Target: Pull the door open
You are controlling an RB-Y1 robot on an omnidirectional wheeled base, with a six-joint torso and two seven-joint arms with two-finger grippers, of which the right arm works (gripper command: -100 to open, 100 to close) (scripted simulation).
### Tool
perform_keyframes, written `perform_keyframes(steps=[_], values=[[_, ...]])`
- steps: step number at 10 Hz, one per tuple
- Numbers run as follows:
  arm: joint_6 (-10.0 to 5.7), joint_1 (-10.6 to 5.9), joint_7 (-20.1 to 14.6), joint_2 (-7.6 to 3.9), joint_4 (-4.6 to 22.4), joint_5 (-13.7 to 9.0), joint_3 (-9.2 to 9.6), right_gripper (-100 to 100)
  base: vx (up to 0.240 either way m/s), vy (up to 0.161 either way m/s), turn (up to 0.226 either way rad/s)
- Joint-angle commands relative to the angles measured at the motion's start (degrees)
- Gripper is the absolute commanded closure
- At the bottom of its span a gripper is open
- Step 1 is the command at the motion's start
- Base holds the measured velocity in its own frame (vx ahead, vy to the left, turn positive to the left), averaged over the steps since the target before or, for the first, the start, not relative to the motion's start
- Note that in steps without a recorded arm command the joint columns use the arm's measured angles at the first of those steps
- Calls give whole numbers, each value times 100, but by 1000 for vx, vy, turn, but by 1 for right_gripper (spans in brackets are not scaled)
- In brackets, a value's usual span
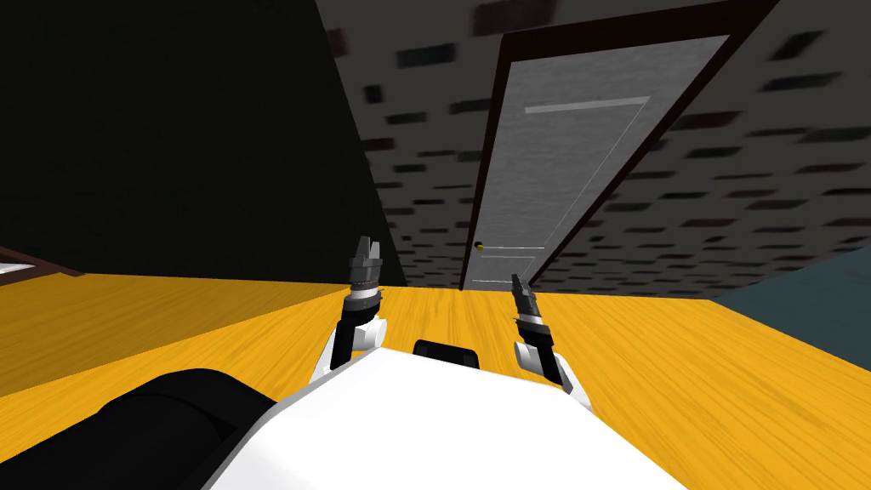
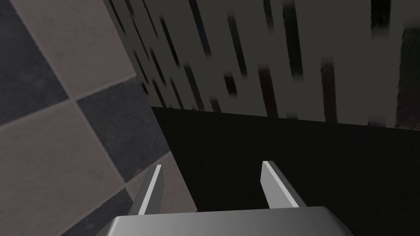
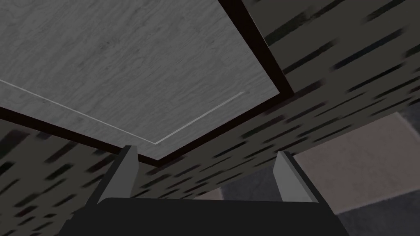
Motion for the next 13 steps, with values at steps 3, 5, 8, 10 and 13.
perform_keyframes(steps=[3,5,8,10,13], values=[[-94,-177,428,-36,527,160,-94,-100,95,-20,30],[-137,-282,656,-50,814,247,-148,-100,101,-13,24],[-202,-440,997,-72,1244,378,-228,-100,96,-12,31],[-244,-542,1218,-81,1524,464,-280,-100,109,-18,25],[-307,-696,1550,-94,1942,591,-358,-100,95,-28,28]])
